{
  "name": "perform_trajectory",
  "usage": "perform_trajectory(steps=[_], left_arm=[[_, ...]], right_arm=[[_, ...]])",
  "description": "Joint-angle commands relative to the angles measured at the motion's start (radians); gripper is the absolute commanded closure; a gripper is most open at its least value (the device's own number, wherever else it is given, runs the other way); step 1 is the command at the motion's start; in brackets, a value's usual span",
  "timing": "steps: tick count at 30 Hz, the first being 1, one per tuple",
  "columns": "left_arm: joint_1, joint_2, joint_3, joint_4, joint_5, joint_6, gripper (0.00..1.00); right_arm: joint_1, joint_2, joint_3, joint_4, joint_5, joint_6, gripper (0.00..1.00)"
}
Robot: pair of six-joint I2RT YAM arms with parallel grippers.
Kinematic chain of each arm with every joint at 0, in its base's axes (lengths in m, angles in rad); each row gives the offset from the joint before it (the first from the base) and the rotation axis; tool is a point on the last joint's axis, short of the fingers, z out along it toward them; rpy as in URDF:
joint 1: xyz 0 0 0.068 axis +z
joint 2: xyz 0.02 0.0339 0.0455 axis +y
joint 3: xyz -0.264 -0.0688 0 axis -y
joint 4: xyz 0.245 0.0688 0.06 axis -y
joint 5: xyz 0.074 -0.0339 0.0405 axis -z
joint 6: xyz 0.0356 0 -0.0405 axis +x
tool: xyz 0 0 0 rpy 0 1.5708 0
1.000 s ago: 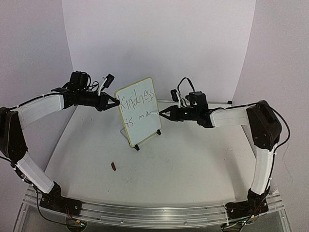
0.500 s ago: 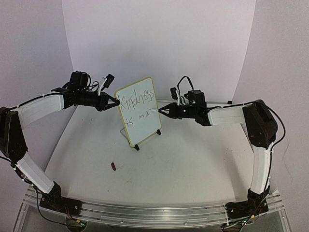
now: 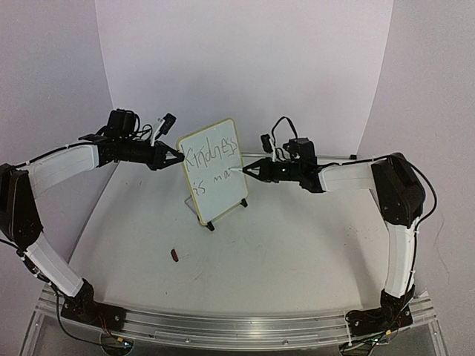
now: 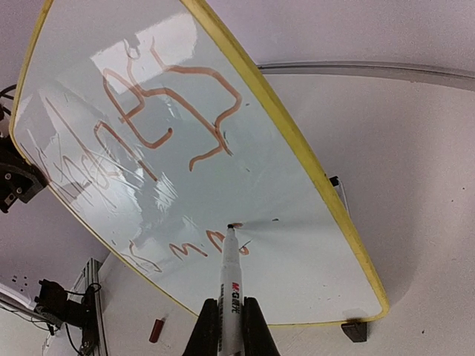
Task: Write a sentence on the whiteboard
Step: Write on the whiteboard with the whiteboard marker without the cap.
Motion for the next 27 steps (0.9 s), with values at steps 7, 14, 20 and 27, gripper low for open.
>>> perform_trajectory(steps=[7, 14, 20, 27], left_arm=[[-0.007, 0.034, 0.014, -0.069, -0.024, 0.026, 1.00], [-0.007, 0.033, 0.014, -0.069, -0.024, 0.026, 1.00], [-0.008, 0.031, 0.014, -0.070, -0.024, 0.028, 1.00], [-0.008, 0.030, 0.014, -0.070, -0.022, 0.026, 1.00]], right_arm=[[0.000, 0.034, 0.037, -0.020, -0.010, -0.025, 1.00], [0.000, 0.011, 0.018, -0.033, 0.045, -0.036, 1.00], [0.000, -0.024, 0.018, -0.033, 0.079, -0.043, 1.00], [0.000, -0.048, 0.031, -0.030, 0.075, -0.042, 1.00]])
